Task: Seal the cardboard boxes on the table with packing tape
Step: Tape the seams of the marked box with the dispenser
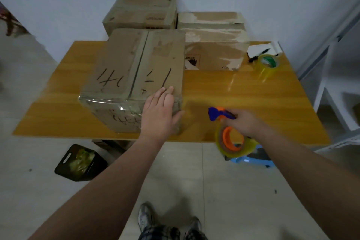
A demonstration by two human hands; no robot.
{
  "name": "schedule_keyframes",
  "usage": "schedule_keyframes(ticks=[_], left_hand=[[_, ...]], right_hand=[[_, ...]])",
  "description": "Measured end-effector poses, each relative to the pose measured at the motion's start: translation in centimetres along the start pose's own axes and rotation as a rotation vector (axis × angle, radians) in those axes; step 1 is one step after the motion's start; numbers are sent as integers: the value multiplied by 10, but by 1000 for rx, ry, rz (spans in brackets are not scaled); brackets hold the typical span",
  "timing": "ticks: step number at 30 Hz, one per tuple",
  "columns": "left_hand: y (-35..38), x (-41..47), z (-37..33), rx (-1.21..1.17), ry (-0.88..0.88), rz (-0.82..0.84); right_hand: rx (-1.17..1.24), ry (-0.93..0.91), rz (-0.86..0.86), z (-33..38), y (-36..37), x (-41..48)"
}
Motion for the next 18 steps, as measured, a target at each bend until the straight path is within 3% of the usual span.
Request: schedule_keyframes(ticks=[3,7,18], left_hand=[[-1,0,1,-33,-19,4],[-2,-1,3,-58,-22,15],[-2,0,2,-72,-42,34]], right_hand=[[330,60,-108,-10,11,19],[523,275,-157,-29,38,40],[250,377,-255,-51,70,60]])
Point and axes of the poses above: each hand's wrist, its own x-axis towards the middle knuckle, its own y-axis out of the palm, z = x × y, the point moved 8 cm from there along x, towards the middle knuckle, and after that the axes turned 3 degrees about -x, right-handed, at the moved point
